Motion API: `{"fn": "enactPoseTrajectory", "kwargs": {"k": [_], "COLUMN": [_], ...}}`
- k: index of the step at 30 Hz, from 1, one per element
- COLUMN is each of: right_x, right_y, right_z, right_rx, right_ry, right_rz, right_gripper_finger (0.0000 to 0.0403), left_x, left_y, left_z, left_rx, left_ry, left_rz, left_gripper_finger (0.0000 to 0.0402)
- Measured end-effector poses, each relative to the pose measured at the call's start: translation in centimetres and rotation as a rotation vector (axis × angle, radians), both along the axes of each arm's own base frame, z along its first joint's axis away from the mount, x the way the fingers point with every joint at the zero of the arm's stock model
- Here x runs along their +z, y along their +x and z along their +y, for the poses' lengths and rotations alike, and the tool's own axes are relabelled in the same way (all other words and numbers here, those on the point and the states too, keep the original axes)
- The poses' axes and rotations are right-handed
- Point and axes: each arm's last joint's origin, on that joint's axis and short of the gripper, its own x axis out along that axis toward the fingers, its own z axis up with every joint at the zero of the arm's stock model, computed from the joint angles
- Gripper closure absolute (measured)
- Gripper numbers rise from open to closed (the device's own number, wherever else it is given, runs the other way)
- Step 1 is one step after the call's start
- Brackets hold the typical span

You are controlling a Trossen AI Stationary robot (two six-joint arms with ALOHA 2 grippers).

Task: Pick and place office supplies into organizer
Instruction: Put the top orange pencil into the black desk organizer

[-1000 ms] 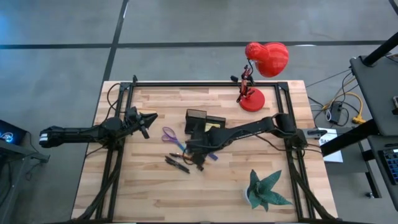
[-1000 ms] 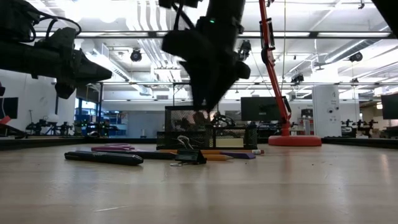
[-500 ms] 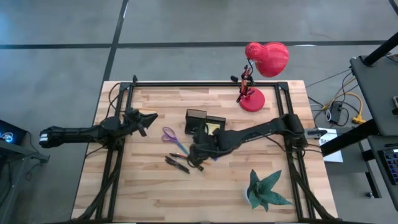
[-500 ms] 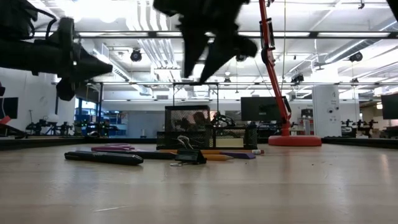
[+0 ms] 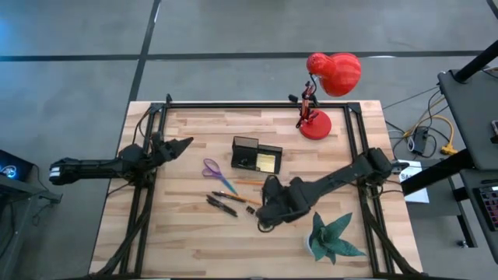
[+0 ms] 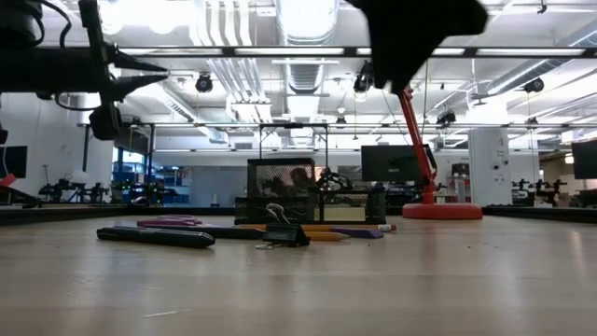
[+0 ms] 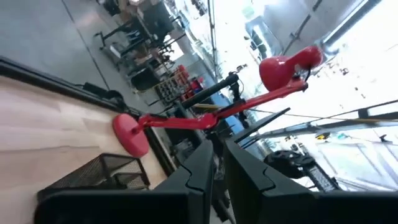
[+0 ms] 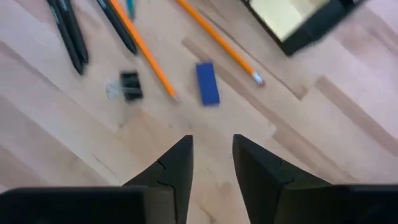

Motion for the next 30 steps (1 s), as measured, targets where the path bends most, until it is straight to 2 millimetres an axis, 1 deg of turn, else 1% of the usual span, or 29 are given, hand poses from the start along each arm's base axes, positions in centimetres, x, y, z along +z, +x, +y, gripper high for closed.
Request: {"fn": "enactPoseTrajectory", "kwargs": {"k": [2, 4, 6, 8, 10, 13, 15, 17, 19, 21, 22, 24, 27, 30], "right_x": [0.0, 0.2, 0.6, 0.8, 0.8, 0.2, -0.4, -0.8, -1.1, -1.5, -1.8, -2.5, -3.6, -4.7], "right_y": [-0.5, -1.1, -2.0, -3.0, -4.3, -6.5, -8.1, -9.3, -10.1, -10.3, -10.3, -10.2, -9.7, -9.0], "right_z": [0.4, 0.6, 0.6, 0.4, -0.2, -1.4, -2.3, -3.0, -3.8, -4.4, -4.7, -5.3, -6.2, -7.0], "right_rx": [-0.025, -0.065, -0.107, -0.145, -0.189, -0.249, -0.282, -0.294, -0.292, -0.272, -0.26, -0.237, -0.193, -0.142], "right_ry": [0.005, 0.004, -0.025, -0.04, -0.03, -0.003, 0.007, 0.025, 0.039, 0.048, 0.046, 0.038, 0.018, 0.012], "right_rz": [-0.007, -0.034, -0.076, -0.131, -0.179, -0.229, -0.239, -0.263, -0.285, -0.31, -0.314, -0.314, -0.306, -0.32], "right_gripper_finger": [0.031, 0.0318, 0.0327, 0.0337, 0.0347, 0.0359, 0.0365, 0.0368, 0.0369, 0.0369, 0.0369, 0.0369, 0.0369, 0.0369], "left_x": [0.2, 1.0, 1.6, 2.0, 3.0, 4.2, 4.3, 4.5, 4.0, 3.0, 2.8, 1.9, 0.2, 0.0], "left_y": [0.1, 0.4, 0.7, 1.1, 1.6, 3.2, 4.4, 5.8, 7.1, 8.4, 9.1, 10.1, 11.5, 12.8], "left_z": [-0.2, -0.6, -0.9, -1.0, -1.0, -1.0, -1.0, -0.9, -0.8, -0.8, -0.8, -0.8, -0.9, -0.9], "left_rx": [-0.082, -0.212, -0.3, -0.331, -0.356, -0.398, -0.439, -0.466, -0.517, -0.579, -0.598, -0.644, -0.714, -0.732], "left_ry": [0.041, 0.126, 0.194, 0.258, 0.335, 0.478, 0.591, 0.723, 0.818, 0.834, 0.837, 0.821, 0.787, 0.786], "left_rz": [0.016, 0.026, 0.056, 0.098, 0.137, 0.29, 0.445, 0.556, 0.634, 0.717, 0.725, 0.763, 0.85, 0.864], "left_gripper_finger": [0.0377, 0.0377, 0.0377, 0.0377, 0.0377, 0.0377, 0.0377, 0.0377, 0.0377, 0.0377, 0.0377, 0.038, 0.0396, 0.04]}}
